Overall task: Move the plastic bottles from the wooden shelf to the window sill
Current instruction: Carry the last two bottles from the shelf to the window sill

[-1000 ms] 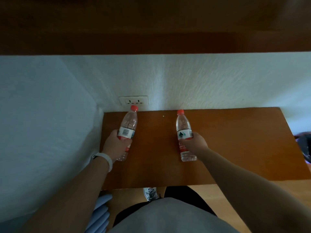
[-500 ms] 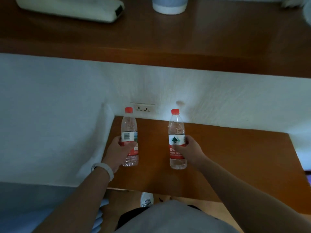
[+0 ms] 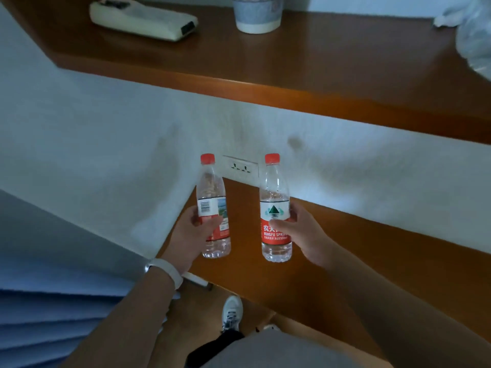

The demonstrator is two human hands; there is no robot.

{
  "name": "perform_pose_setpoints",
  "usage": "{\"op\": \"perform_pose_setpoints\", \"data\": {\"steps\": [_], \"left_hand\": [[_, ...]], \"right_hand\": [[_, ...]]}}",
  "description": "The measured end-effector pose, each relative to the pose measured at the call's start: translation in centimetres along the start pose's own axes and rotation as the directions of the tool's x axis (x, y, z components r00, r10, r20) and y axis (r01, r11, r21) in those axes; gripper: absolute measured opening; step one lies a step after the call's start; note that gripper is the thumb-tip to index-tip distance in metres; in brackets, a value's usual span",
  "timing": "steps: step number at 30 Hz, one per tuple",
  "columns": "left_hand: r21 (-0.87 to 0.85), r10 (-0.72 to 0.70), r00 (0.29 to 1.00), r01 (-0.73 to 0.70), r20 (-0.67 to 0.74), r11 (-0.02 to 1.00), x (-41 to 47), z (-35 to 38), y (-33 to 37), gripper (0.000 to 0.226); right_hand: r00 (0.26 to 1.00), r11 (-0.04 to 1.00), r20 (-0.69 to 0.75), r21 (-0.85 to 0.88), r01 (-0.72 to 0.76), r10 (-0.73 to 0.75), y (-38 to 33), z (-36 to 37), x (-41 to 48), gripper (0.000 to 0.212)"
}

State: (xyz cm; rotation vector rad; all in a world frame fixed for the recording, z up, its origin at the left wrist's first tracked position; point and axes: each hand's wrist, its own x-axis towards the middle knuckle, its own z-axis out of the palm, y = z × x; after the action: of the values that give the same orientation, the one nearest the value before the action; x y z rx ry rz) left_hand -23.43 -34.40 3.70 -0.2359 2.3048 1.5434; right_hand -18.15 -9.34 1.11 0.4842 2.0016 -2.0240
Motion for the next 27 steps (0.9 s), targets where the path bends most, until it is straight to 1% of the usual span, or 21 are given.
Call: {"op": "perform_pose_setpoints", "data": {"steps": [2, 5, 8, 12, 15, 18, 22, 27], "left_hand": [[0.004, 0.01, 0.998, -0.01, -0.066, 1.0, -1.8, -0.5, 0.0, 0.054], [-0.038, -0.006, 0.983, -0.001, -0.185, 0.999, -4.6, -2.1, -0.6, 0.052], [-0.047, -0.039, 0.949, 0.026, -0.314, 0.999, -7.6, -4.8, -1.5, 0.052], [-0.097, -0.088, 0.886, 0.048, -0.455, 0.994, -11.3, -8.4, -3.2, 0.055], [-0.135, -0.103, 0.837, 0.036, -0.538, 0.99, -14.1, -10.8, -4.5, 0.048], [-0.193, -0.14, 0.764, 0.021, -0.63, 0.981, -16.9, -13.1, -5.7, 0.041], [-0.293, -0.194, 0.695, -0.025, -0.693, 0.956, -21.3, -15.8, -7.9, 0.044], [-0.345, -0.242, 0.608, -0.055, -0.756, 0.937, -27.7, -20.0, -11.9, 0.04]], "right_hand": [[0.996, 0.999, 0.08, -0.021, 0.034, -0.032, -0.5, 0.7, 0.3, 0.059], [0.979, 0.991, 0.19, -0.094, 0.094, -0.075, -1.3, 2.6, 0.7, 0.064], [0.951, 0.982, 0.299, -0.139, 0.129, -0.083, -2.4, 5.5, 0.7, 0.059], [0.87, 0.975, 0.484, -0.135, 0.177, -0.091, -3.9, 9.8, 0.5, 0.057], [0.801, 0.972, 0.591, -0.118, 0.205, -0.098, -4.9, 13.6, -0.4, 0.052], [0.75, 0.969, 0.653, -0.106, 0.221, -0.1, -5.1, 17.6, -1.2, 0.052], [0.676, 0.956, 0.731, -0.123, 0.266, -0.093, -4.9, 23.1, -3.2, 0.055], [0.609, 0.943, 0.79, -0.144, 0.3, -0.073, -3.7, 30.4, -7.5, 0.046]]}}
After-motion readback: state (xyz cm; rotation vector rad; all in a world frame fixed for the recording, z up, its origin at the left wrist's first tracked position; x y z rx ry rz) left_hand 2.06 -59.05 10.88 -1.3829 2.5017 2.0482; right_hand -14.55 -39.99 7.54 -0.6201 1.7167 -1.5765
